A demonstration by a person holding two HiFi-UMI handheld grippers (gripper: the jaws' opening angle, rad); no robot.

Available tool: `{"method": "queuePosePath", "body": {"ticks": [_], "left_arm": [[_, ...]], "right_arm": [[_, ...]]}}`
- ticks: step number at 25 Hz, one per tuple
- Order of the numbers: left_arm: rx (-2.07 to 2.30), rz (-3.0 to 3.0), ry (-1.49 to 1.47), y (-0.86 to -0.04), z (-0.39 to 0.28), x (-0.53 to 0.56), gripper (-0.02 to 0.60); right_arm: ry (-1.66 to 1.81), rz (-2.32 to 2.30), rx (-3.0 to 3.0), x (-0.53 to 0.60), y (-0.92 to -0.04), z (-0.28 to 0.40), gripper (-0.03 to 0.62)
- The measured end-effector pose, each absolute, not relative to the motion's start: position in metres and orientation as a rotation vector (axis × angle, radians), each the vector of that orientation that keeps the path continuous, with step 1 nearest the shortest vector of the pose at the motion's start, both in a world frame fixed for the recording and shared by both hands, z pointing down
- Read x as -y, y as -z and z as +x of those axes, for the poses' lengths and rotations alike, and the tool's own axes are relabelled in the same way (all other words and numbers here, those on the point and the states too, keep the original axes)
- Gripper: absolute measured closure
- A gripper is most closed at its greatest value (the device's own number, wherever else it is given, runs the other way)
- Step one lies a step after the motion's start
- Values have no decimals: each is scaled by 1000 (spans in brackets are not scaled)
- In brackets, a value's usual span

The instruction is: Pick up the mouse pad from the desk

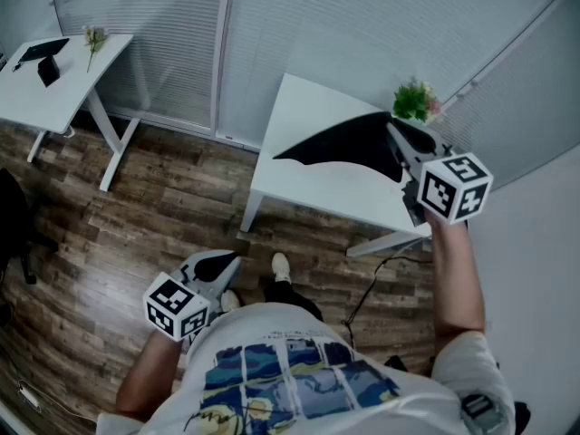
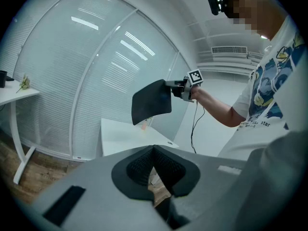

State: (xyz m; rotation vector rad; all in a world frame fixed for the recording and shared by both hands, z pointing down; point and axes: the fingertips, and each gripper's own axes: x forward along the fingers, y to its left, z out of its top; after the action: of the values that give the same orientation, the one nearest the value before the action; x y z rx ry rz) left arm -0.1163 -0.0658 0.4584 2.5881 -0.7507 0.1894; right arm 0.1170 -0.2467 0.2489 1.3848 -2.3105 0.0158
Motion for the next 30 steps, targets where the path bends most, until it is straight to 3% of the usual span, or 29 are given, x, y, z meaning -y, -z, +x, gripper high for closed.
{"method": "queuePosePath", "body": {"ticks": [30], "left_arm": [[750,2582,-191,-458,-114,55,580]], "right_arm": [[11,1433,2306,230,-244,133,569]]}}
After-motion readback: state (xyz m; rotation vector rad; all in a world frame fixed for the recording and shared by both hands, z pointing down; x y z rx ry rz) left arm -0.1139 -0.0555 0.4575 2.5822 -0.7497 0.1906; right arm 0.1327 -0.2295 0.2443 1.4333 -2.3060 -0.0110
